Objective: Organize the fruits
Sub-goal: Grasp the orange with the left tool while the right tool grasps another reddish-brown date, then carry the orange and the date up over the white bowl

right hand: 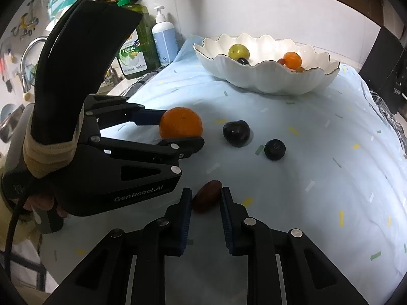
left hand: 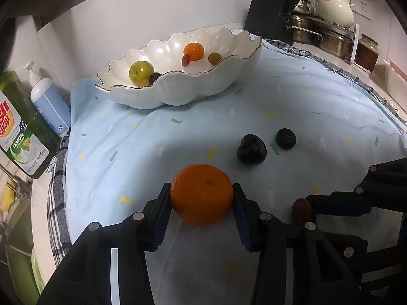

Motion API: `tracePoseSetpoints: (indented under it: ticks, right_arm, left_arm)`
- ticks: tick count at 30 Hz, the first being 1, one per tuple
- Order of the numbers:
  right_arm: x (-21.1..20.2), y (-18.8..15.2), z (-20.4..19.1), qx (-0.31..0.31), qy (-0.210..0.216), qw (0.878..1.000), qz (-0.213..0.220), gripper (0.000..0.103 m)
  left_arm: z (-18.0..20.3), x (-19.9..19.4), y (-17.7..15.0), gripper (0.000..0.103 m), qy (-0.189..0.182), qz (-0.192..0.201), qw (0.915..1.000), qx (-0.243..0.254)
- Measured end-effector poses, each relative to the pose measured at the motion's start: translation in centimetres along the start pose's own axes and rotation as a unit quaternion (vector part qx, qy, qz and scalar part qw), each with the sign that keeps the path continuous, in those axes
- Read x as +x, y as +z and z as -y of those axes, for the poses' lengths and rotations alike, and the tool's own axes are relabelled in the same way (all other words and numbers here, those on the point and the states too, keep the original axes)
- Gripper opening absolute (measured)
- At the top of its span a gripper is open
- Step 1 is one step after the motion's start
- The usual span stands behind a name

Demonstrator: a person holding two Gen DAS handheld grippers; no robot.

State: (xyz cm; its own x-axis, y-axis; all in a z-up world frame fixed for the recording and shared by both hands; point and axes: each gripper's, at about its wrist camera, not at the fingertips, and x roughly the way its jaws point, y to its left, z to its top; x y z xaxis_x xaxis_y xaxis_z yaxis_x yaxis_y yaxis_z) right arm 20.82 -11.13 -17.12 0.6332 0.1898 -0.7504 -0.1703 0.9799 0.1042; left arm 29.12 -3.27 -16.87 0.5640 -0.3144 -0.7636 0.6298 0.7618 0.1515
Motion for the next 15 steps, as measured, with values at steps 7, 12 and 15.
tracePoseSetpoints:
  ticks: [7,12,15]
  right_arm:
    - [0.0,0.4,0.1,0.001,0.003,1.0,0.005,0.024]
    - [-0.4,0.6,0.1,-0.002,0.002,1.0,0.011,0.024]
    - [-0.7,0.7,0.0,-0.005,0.002,1.0,0.016,0.024]
  left_arm:
    - [-0.4,-0.9,-0.2,0.045,0.006,0.0,0.9999,-0.013]
    - [-0.6,-2.1,-0.4,0.045,0.015,0.006,0.9996,-0.021]
    - [-0.8,-2.7,-0.5,0.045,0.023,0.008,0.9993,-0.03]
